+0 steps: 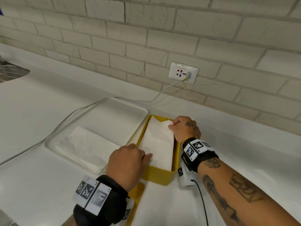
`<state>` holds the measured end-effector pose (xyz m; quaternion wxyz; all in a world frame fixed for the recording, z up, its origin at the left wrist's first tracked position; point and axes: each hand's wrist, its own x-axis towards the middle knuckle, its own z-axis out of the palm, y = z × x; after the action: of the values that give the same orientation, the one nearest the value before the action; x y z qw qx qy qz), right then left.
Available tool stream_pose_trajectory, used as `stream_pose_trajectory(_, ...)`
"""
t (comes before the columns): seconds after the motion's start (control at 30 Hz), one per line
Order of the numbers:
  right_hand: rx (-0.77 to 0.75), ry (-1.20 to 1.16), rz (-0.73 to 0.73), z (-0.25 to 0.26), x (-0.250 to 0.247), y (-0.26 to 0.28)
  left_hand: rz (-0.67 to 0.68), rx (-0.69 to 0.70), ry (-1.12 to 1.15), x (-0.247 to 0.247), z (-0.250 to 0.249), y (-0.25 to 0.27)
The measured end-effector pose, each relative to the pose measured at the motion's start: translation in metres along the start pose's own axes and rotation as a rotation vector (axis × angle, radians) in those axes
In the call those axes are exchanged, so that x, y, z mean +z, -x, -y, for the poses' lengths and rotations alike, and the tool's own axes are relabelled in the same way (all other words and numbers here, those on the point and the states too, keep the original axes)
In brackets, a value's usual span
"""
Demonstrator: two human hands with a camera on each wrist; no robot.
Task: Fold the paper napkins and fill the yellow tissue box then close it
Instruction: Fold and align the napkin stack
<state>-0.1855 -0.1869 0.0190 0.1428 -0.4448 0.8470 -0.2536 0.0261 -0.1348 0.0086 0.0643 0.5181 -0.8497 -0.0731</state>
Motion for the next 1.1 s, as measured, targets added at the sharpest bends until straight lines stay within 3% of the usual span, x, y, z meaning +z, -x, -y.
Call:
stream_pose_trajectory(0.1, -0.063, -0.077, -0.05, -0.001, -0.001, 0.002, -0.173, 0.104, 0.033, 0.003, 0.0, 0.004)
stream_pose_trajectory(0.17, -0.222, -0.078, -0.115, 0.001, -0.008, 0.011, -0.285, 0.234, 0.078, 0.007, -0.001, 0.01)
stream_pose_trajectory(0.2, -0.326, -0.081, -0.067, 0.002, -0.011, 0.016, -0.27, 0.298, 0.108, 0.01, -0.003, 0.013)
stream_pose_trajectory(0.27, -0.495, -0.057, 0.252, 0.007, -0.015, 0.032, -0.146, 0.378, 0.106, 0.012, -0.012, 0.016)
stream_pose_trajectory(0.33, -0.601, 0.096, 0.581, 0.013, -0.012, 0.046, -0.014, 0.366, 0.043, 0.015, -0.015, 0.016)
stream_pose_trajectory(0.4, -0.643, 0.252, 0.686, 0.016, -0.005, 0.049, 0.03, 0.355, 0.001, 0.017, -0.015, 0.015)
stream_pose_trajectory(0.57, -0.551, 0.543, 0.674, 0.029, 0.0, 0.026, 0.043, 0.373, -0.054, 0.02, -0.017, 0.017)
stream_pose_trajectory(0.73, -0.416, 0.617, 0.657, 0.032, 0.017, -0.004, 0.054, 0.376, -0.056, 0.019, -0.019, 0.018)
stream_pose_trajectory(0.87, -0.39, 0.653, 0.662, 0.032, 0.028, -0.011, 0.06, 0.358, -0.049, 0.021, -0.02, 0.018)
stream_pose_trajectory(1.0, -0.377, 0.549, 0.639, 0.032, 0.014, -0.002, 0.005, 0.336, -0.007, 0.028, -0.014, 0.018)
stream_pose_trajectory(1.1, -0.407, 0.315, 0.498, 0.022, -0.024, 0.02, -0.064, 0.327, -0.016, 0.036, -0.009, 0.019)
